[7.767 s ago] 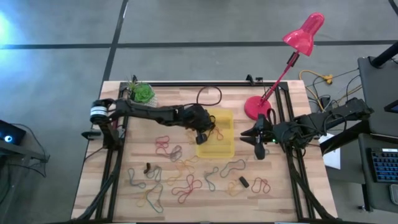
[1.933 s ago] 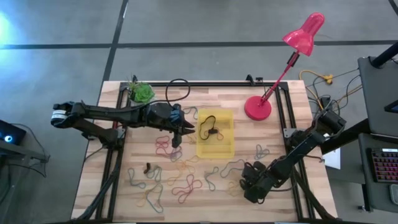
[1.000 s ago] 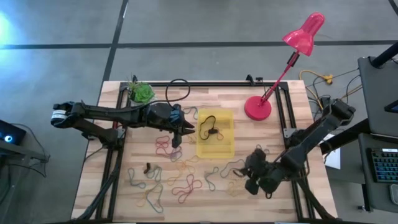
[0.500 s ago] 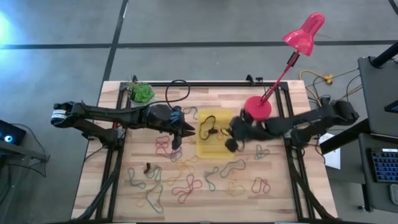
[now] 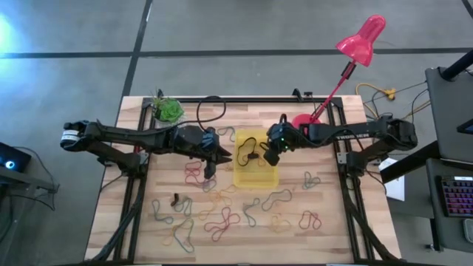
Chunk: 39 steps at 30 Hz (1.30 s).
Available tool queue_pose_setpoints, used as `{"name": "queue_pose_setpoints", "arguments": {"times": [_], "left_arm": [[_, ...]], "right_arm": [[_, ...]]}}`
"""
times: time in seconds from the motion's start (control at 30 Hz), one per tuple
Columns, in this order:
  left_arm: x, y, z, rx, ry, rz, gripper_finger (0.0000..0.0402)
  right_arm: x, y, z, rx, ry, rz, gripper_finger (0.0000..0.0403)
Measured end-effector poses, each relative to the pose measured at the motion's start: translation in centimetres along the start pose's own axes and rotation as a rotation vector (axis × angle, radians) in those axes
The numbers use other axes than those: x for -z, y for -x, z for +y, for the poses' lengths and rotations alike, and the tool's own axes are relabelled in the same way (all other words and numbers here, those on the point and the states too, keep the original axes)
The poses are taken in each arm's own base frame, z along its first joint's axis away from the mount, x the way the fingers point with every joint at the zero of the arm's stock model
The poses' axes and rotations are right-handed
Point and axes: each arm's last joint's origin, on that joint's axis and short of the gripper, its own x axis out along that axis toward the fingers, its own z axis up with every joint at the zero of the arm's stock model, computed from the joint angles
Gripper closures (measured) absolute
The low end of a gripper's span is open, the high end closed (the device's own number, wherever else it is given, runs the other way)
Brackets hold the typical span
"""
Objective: Pick and place rubber bands into bin
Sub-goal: Put the right black rubber band into the bin, then put the black rubber band into the bin
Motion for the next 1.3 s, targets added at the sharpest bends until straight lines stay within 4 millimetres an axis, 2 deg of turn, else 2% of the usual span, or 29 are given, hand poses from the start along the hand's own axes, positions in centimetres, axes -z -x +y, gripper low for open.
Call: {"name": "queue_pose_setpoints", "arguments": {"times": [0.17,0.47,0.6,0.73,0.9,1.07,1.3], "left_arm": [[0.0,0.0,0.0,-0.003,0.0,-0.001,0.0324],[0.0,0.0,0.1,-0.005,-0.004,0.001,0.0324],[0.1,0.0,0.1,-0.006,-0.004,0.005,0.0324],[0.6,0.0,0.1,0.027,0.0,0.063,0.0324],[1.7,0.1,0.2,0.032,0.015,0.188,0.0324],[3.2,0.4,-0.2,0.016,0.012,0.331,0.0324],[5.3,1.2,-1.5,0.012,-0.018,0.519,0.0324]], "right_arm": [[-0.2,0.0,0.3,-0.059,0.055,-0.004,0.0383],[-0.5,0.1,0.4,-0.074,0.052,-0.039,0.0302],[-0.7,0.8,0.6,-0.118,0.064,-0.059,0.0279],[-0.7,2.4,1.2,-0.174,0.105,-0.096,0.0267],[-0.4,5.3,2.4,-0.249,0.167,-0.171,0.0264],[0.4,7.8,3.6,-0.329,0.217,-0.215,0.0264],[2.2,10.1,5.2,-0.414,0.238,-0.196,0.0273]]}}
